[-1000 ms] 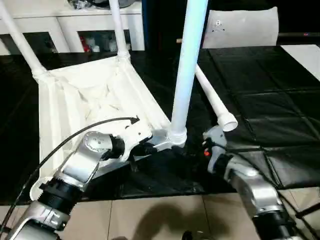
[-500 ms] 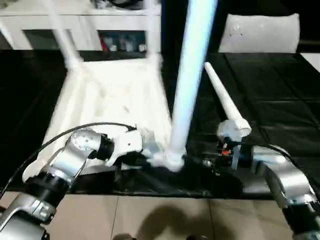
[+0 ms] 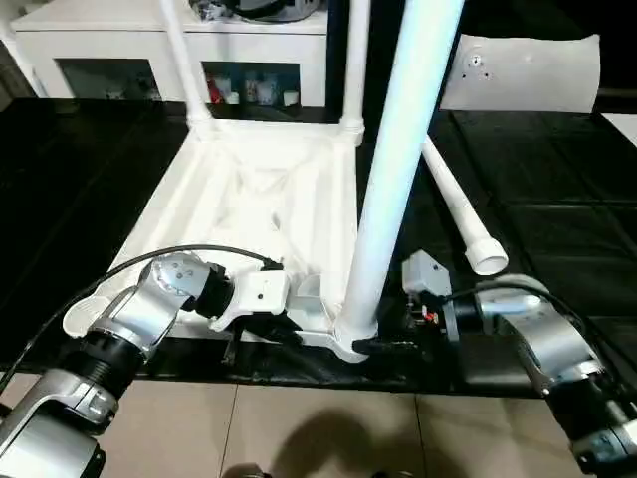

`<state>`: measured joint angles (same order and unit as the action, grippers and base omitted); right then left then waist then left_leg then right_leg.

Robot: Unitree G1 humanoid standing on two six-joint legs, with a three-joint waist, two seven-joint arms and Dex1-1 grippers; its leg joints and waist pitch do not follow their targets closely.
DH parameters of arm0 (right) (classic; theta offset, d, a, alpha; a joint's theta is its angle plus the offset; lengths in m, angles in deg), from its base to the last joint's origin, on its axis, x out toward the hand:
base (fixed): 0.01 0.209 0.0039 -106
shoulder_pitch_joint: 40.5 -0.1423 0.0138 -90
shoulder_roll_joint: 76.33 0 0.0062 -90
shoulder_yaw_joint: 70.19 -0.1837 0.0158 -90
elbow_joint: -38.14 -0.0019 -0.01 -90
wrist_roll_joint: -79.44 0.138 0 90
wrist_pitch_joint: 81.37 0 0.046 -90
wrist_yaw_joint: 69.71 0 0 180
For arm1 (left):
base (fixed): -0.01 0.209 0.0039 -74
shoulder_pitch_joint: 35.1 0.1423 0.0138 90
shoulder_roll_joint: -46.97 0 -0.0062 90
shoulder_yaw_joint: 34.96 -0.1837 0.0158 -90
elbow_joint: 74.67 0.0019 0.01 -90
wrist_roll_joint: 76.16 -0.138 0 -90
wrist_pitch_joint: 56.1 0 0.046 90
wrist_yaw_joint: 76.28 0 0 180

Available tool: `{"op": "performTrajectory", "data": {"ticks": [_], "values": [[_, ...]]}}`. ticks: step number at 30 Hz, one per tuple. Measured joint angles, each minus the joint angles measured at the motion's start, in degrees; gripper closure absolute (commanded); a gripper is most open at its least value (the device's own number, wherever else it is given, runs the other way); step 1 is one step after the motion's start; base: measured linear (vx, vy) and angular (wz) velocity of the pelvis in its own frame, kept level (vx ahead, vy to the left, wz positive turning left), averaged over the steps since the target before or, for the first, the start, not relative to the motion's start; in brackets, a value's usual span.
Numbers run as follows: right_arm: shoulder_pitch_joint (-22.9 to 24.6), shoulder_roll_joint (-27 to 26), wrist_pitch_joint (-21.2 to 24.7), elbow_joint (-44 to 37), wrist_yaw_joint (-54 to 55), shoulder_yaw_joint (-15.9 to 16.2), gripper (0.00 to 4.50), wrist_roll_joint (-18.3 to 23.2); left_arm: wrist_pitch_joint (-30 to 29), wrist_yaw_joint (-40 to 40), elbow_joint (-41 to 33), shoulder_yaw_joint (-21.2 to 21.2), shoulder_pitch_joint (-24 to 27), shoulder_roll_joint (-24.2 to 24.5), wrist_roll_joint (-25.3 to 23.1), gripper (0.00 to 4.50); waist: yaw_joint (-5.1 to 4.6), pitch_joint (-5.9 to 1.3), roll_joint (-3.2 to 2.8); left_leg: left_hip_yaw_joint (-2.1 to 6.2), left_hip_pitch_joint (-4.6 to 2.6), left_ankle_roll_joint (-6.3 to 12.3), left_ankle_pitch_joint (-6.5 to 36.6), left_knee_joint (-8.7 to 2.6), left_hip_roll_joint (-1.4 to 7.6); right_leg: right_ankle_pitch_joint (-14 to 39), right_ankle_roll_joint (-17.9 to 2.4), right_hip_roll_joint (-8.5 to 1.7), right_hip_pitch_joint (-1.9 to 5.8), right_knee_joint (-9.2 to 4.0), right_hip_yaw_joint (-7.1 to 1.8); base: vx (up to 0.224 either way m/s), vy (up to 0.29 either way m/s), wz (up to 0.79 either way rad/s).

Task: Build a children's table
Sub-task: Rotate leg to tighten

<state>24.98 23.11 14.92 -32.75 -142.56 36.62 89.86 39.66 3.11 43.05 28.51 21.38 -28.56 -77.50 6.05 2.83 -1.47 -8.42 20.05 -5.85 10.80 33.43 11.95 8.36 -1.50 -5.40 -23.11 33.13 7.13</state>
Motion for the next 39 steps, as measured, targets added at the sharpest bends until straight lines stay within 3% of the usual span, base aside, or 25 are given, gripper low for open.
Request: {"op": "performTrajectory", "data": {"ticks": [15,25,28,33,39], "values": [[-0.9,-1.8,0.7,4.1,-3.3,0.7,1.59,1.3,2.6,1.2,2.4,-0.3,-0.8,-0.5,-0.3,4.5,0.48,-0.1,0.16,-0.01,-0.02,0.0,0.0,0.07,0.02,0.0,0.0,0.01,0.02,0.06,-0.01,0.0,0.0,0.0],[-0.7,-2.2,1.7,4.2,-3.4,0.4,1.7,1.7,3.0,1.4,2.6,0.0,-0.8,-0.4,-0.5,4.5,0.49,-0.11,0.17,-0.01,-0.04,-0.01,0.0,0.08,0.03,0.0,0.0,0.01,0.02,0.08,-0.01,0.0,0.0,0.0],[1.7,-3.4,3.4,2.4,-1.3,-1.4,1.71,2.7,0.0,0.3,2.3,1.2,-0.3,-1.5,0.0,4.5,0.72,-0.13,0.14,-0.01,-0.06,-0.01,0.0,0.09,0.03,0.0,0.0,0.0,0.06,0.08,-0.01,0.0,0.0,0.0],[6.2,-8.7,5.2,0.9,10.4,-7.0,1.71,3.4,-9.8,-7.2,-0.5,4.8,2.0,-4.0,0.1,4.5,-0.43,-0.22,0.07,-0.01,-0.23,-0.02,0.0,0.26,0.03,-0.1,0.0,0.03,0.16,0.13,-0.09,0.0,0.0,0.0],[6.9,-16.1,4.1,2.2,29.4,-12.6,1.71,1.0,-22.3,-19.9,-5.9,8.3,4.8,-10.7,-0.6,4.5,-4.54,-0.24,-0.09,0.07,-0.16,0.0,0.0,0.55,-0.08,-0.1,0.0,0.04,0.11,-0.28,0.11,0.0,0.0,0.0]]}}
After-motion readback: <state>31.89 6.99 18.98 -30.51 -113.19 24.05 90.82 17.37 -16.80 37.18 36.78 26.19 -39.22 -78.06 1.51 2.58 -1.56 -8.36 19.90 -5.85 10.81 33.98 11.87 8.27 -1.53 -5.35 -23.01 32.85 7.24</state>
